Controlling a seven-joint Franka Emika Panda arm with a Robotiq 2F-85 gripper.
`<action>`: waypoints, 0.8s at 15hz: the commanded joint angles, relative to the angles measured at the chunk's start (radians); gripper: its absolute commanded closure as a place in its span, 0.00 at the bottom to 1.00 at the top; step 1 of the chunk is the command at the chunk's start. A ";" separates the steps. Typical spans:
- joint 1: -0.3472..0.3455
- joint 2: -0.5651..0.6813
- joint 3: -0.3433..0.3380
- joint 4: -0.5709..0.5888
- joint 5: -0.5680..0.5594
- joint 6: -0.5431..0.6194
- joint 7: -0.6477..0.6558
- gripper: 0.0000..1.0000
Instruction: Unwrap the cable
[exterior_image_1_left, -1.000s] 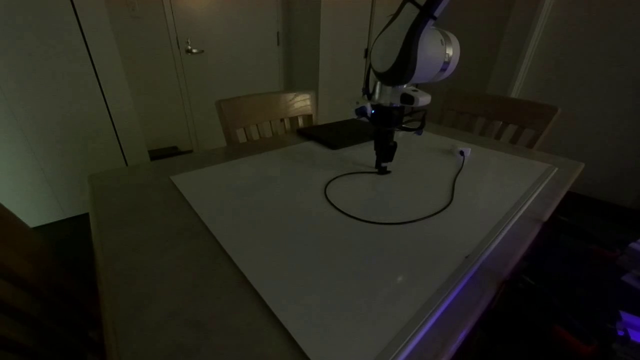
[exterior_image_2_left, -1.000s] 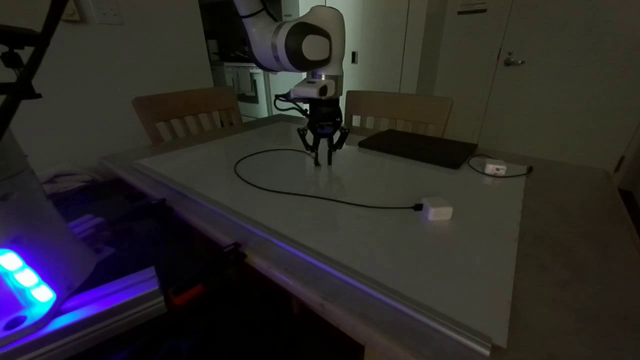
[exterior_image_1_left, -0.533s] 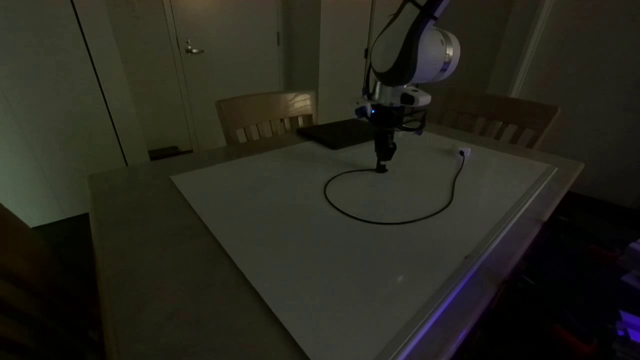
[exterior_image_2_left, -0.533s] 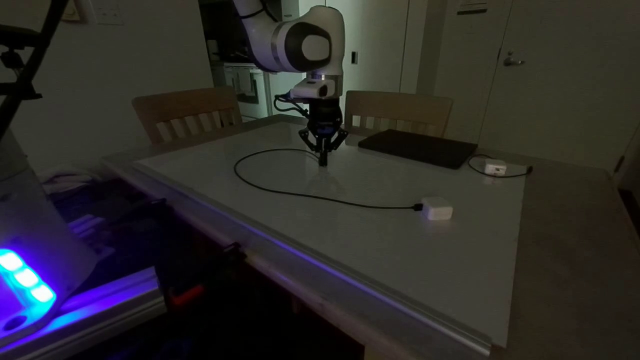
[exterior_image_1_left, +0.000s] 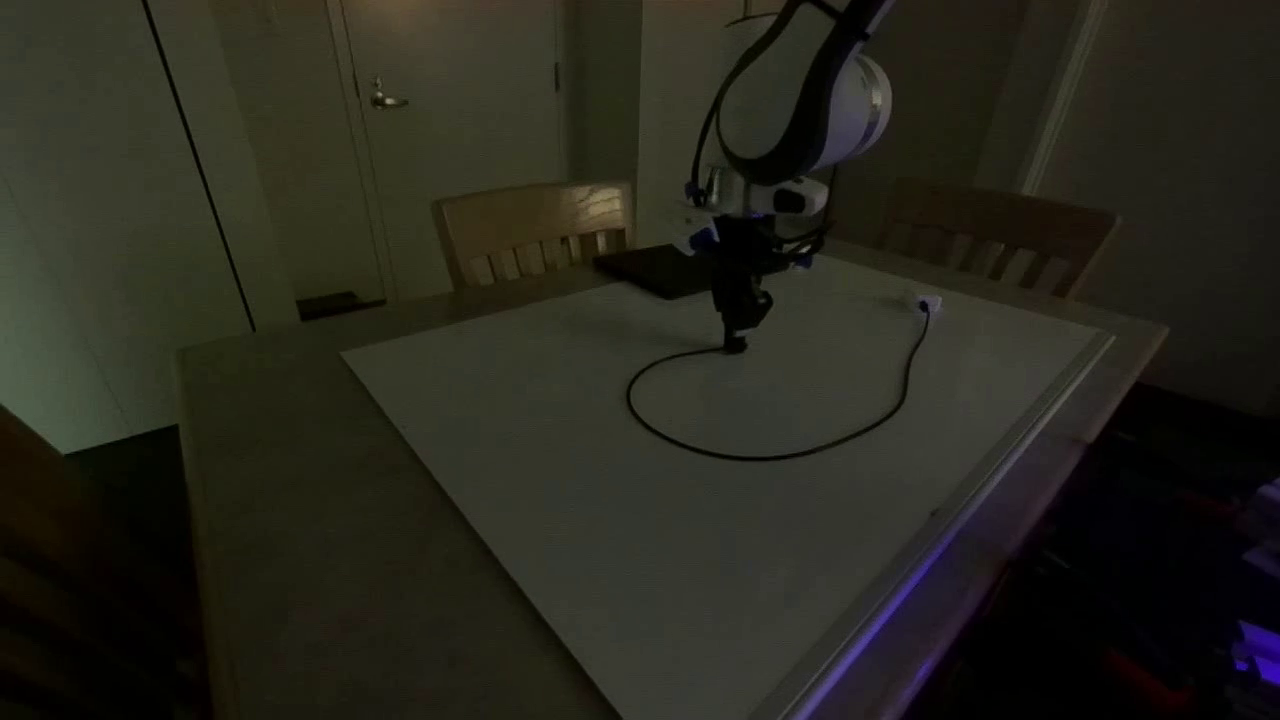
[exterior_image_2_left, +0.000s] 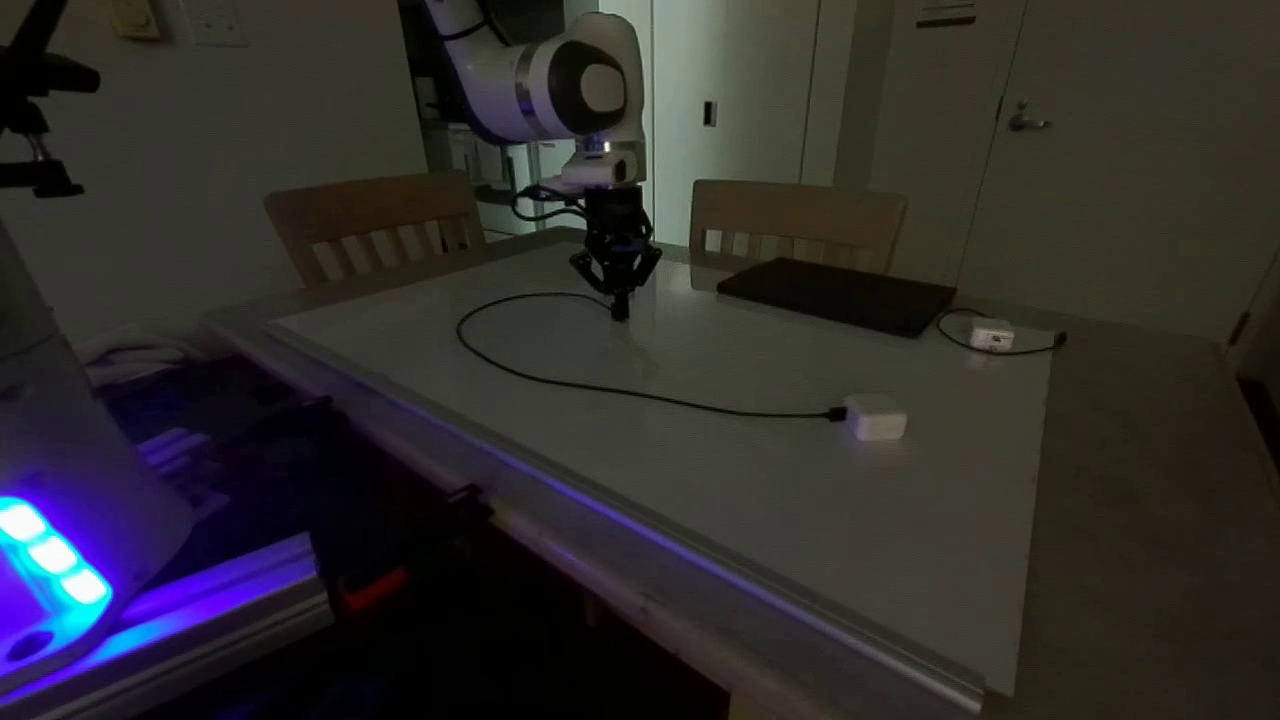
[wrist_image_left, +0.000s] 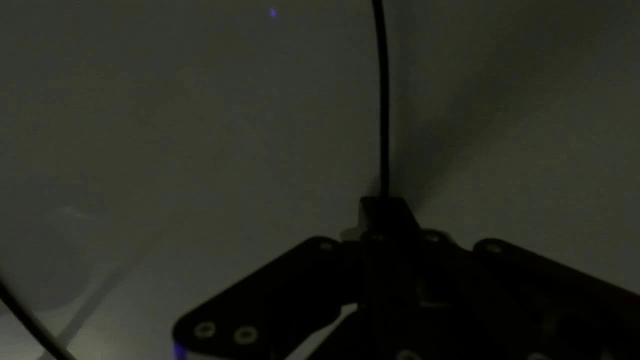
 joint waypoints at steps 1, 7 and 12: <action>-0.001 0.016 0.039 0.071 -0.032 -0.022 -0.136 0.98; 0.021 0.004 0.015 0.033 -0.003 -0.003 -0.070 0.93; 0.024 0.020 0.017 0.072 -0.069 0.042 -0.186 0.98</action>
